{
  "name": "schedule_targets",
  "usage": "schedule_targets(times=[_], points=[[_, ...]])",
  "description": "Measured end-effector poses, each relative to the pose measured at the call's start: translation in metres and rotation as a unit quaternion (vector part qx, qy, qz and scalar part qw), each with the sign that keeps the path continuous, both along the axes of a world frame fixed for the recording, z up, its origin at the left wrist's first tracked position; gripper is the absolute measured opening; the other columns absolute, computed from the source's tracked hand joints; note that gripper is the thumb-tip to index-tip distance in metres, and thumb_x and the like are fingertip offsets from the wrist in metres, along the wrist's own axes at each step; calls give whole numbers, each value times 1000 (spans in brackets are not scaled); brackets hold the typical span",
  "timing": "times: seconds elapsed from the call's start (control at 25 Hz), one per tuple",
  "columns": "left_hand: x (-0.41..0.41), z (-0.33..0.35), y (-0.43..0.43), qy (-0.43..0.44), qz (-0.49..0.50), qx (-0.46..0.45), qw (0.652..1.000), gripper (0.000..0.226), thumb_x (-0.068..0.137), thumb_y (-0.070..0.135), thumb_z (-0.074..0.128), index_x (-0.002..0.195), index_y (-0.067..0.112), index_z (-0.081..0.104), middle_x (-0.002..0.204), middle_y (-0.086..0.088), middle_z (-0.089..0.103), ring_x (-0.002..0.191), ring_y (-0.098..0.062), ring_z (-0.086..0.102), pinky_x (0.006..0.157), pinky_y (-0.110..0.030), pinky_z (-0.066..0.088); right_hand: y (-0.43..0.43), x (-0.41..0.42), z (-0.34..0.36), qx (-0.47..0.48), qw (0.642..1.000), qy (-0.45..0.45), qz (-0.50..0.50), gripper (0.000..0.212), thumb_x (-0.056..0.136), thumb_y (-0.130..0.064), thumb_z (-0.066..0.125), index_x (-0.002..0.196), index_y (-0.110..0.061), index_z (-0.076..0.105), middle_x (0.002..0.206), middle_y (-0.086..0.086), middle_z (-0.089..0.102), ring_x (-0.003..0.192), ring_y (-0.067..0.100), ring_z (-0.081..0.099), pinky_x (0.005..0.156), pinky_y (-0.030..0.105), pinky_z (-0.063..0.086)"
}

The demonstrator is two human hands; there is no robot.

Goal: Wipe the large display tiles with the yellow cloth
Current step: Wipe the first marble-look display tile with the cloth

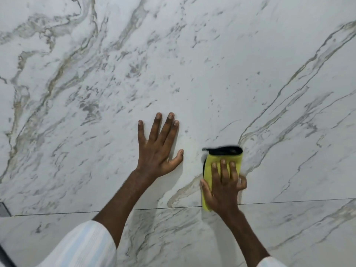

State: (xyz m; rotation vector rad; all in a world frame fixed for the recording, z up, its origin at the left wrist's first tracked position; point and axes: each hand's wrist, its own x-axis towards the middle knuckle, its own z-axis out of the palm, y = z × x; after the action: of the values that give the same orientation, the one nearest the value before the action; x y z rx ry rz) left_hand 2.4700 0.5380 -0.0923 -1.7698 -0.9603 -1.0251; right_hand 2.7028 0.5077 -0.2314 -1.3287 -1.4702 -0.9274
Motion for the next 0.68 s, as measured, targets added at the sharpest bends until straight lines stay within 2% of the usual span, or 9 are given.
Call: schedule_targets(times=[0.12,0.2,0.32,0.44,0.52,0.6,0.68], points=[[-1,-2,6,-4,2,16,1000,89,90,51,64,161,7,35,169,-15,29,157,-41,25,122,-75,8,-13,13,-71,-51,998,-26,-12,63,102,-59,45,151,-19,37,163,6,23,146,36,26,98,63,40],[1,-1,6,-9,-2,23,1000,90,89,51,65,161,7,35,169,-15,30,157,-41,25,122,-75,9,-13,14,-72,-37,999,-34,-15,62,100,-59,49,147,-19,42,163,5,23,146,35,26,98,62,39],[7,-2,3,-29,-14,28,999,89,90,49,63,162,9,32,170,-13,28,159,-38,22,123,-73,7,-2,7,12,20,999,-28,4,73,93,-56,60,154,-22,37,162,6,30,147,34,29,102,62,35],[10,3,-2,-44,-30,16,998,81,93,48,59,161,12,35,171,-10,27,160,-36,21,122,-70,7,10,3,161,96,995,0,9,74,96,-56,54,159,-23,33,164,7,35,150,32,31,103,60,33],[13,27,-10,-26,-45,32,998,74,95,48,57,159,15,42,170,-9,32,158,-32,26,120,-66,14,12,6,232,114,993,27,-12,75,97,-57,52,160,-22,34,167,7,34,152,32,32,103,58,34],[17,80,-15,-6,-48,73,996,71,98,50,53,159,14,44,169,-8,34,157,-29,30,119,-62,20,12,10,236,119,992,29,-25,75,97,-57,52,161,-21,36,167,7,32,153,32,31,104,59,34],[21,147,-12,-14,-27,115,993,72,102,51,48,162,13,39,171,-7,29,157,-29,30,120,-59,19,12,10,189,113,993,2,-23,74,96,-55,53,159,-20,37,167,8,34,152,33,32,105,61,34]])
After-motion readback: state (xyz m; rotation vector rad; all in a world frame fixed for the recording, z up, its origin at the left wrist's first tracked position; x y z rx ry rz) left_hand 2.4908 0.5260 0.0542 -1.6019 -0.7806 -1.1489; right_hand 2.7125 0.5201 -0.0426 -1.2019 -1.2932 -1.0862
